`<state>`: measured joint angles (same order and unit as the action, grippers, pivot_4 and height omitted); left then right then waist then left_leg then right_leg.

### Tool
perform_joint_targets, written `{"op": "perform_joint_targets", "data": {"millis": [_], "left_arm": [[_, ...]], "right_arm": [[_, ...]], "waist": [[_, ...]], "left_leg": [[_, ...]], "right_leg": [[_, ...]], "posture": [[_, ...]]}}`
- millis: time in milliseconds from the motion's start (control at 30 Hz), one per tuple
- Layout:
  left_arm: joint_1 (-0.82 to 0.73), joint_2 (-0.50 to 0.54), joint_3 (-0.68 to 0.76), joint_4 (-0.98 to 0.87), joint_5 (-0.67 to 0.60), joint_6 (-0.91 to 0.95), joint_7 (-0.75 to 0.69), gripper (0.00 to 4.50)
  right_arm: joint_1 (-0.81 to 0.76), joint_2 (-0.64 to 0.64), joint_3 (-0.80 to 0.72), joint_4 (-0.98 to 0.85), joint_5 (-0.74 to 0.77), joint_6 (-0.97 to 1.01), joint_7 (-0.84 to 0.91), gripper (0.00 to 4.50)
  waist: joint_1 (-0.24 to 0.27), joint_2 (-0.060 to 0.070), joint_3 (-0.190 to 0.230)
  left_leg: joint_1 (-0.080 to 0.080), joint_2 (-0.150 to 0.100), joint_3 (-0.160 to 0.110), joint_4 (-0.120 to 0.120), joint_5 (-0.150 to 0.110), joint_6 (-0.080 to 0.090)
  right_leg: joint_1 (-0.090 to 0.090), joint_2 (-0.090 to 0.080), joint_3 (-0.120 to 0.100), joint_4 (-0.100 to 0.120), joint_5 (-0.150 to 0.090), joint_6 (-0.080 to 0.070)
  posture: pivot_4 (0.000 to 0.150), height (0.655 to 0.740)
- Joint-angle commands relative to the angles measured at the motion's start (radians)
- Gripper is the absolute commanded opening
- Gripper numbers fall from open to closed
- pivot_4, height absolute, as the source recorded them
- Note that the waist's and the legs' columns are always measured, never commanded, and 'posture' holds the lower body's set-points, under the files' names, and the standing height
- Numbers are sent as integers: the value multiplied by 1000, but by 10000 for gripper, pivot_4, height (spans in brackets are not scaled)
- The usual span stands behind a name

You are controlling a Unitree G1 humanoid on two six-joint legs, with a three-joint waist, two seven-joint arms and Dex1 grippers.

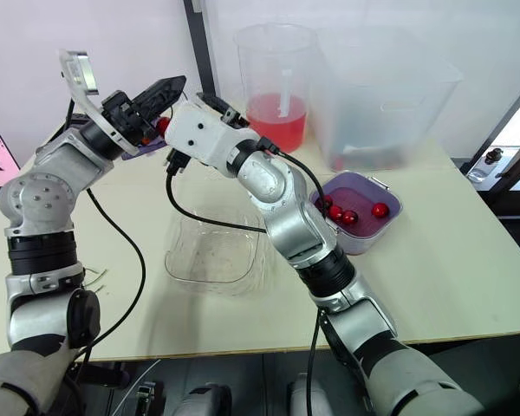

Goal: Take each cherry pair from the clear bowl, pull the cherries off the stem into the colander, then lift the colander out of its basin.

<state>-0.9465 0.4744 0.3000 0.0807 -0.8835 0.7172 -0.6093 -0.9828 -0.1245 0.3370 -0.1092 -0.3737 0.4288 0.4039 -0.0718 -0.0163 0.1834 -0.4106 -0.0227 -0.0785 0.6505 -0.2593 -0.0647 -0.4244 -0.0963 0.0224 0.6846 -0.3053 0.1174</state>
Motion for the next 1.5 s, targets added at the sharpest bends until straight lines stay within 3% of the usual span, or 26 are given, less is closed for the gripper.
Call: {"op": "perform_joint_targets", "data": {"millis": [33, 167, 333, 567, 1033, 1067, 1167, 1433, 1500], "left_arm": [[-56, 13, 47, 30, -12, -30, -6, 0], [-57, 41, 26, 46, 5, -26, -70, 0], [-36, 107, -22, 8, -33, 55, -230, 0], [-4, 145, -47, -54, -87, 155, -335, 0], [10, 86, -44, -110, -117, 174, -290, 0], [12, 82, -45, -114, -117, 175, -290, 0], [17, 75, -48, -120, -115, 174, -288, 0], [17, 58, -59, -126, -112, 167, -287, 0], [16, 54, -56, -125, -110, 162, -281, 0]], "right_arm": [[47, -36, -98, -91, 96, 64, 75, 44462], [74, -88, -216, -131, 271, 218, 204, 44462], [7, -59, -556, -145, 781, 599, 384, 44462], [-32, -99, -613, -132, 1014, 747, 380, 44462], [-7, -86, -507, -97, 1134, 693, 313, 44462], [-10, -86, -510, -92, 1141, 690, 306, 38674], [-13, -90, -510, -86, 1159, 688, 288, 26713], [-6, -88, -494, -77, 1179, 669, 248, 26713], [-3, -91, -489, -72, 1178, 666, 239, 21865]], "waist": [[3, 0, 0], [2, 0, 0], [-3, 0, 0], [-1, 0, 0], [1, 0, 0], [1, 0, 0], [1, 0, 0], [1, 0, 0], [1, 0, 0]], "left_leg": [[0, 0, 0, 0, 0, 0], [0, -1, 0, 1, 0, 0], [0, 0, -1, 0, 0, 0], [0, 0, -1, 0, 0, 1], [0, 0, -1, 0, 0, 1], [0, 0, -1, 0, 0, 1], [0, 0, -1, 0, 0, 1], [0, 0, -1, 0, 0, 1], [0, 0, -1, 0, 0, 1]], "right_leg": [[0, 0, 0, 0, 0, 0], [2, 0, -1, -1, 0, 0], [2, 0, -1, -1, 0, 0], [2, 0, -1, -1, 0, 0], [2, 0, -1, -1, 0, 0], [2, 0, -1, -1, 0, 0], [2, 0, -1, -1, 0, 0], [2, 0, 0, -1, 0, 0], [2, 0, -1, -1, 0, 0]], "posture": [[1500, 7337], [1500, 7337], [1500, 7337], [1500, 7337], [1500, 7337], [1500, 7337], [1500, 7337], [1500, 7337], [1500, 7337]]}}
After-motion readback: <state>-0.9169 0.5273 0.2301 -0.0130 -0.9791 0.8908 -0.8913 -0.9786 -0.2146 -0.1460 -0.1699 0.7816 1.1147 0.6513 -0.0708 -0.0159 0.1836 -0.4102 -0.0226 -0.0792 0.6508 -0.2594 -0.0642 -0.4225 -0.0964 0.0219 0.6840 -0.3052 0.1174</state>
